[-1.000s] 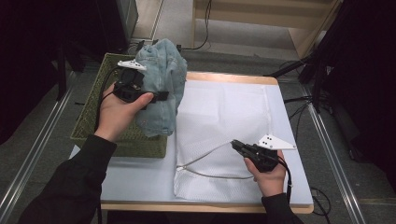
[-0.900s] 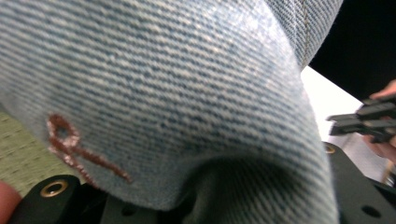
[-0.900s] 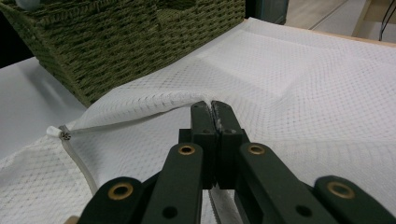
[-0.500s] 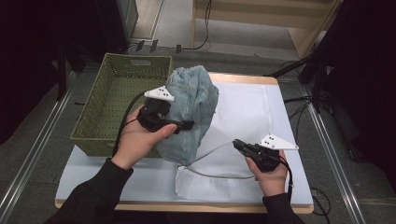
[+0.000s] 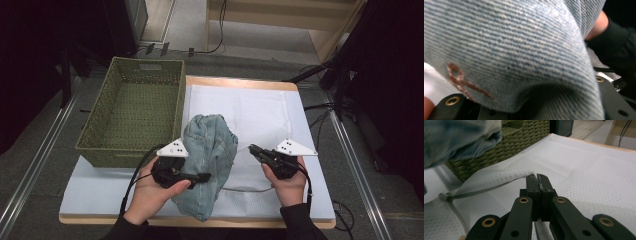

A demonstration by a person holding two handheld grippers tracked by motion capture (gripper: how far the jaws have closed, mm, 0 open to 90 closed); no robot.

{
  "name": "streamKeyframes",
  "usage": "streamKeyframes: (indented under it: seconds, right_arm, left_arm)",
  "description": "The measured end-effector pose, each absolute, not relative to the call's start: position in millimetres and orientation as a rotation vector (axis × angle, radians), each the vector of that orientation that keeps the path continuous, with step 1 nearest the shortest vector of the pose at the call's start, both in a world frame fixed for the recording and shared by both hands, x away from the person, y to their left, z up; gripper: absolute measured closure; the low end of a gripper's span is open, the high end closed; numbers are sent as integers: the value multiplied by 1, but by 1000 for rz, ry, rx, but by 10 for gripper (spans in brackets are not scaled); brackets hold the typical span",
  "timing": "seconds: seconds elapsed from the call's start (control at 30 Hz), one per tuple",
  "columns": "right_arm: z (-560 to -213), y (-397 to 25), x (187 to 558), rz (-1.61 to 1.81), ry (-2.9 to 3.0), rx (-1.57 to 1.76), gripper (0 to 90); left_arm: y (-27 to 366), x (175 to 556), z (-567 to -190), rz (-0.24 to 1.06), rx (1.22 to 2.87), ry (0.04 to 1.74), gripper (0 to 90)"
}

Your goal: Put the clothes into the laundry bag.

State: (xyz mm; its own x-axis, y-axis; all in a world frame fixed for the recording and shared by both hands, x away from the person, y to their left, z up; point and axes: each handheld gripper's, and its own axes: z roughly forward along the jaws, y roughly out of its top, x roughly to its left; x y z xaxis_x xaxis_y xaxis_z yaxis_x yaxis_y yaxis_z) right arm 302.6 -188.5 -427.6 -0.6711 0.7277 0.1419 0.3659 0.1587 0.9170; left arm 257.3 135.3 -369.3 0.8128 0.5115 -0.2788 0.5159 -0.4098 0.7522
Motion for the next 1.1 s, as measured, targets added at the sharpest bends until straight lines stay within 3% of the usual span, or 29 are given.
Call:
streamKeyframes:
  seconds: [0.4,0.8,1.1]
  right_arm:
    - [-436,-200,310,1515,2079,1144,900]
    - [-437,-204,313,1514,2074,1165,900]
    - [-426,-205,311,1610,2058,1160,900]
  left_arm:
    - [118,235,-388,-99,2146,627,557]
    - [102,223,-388,-194,2106,422,551]
    - [76,219,-408,-229,2223,358,547]
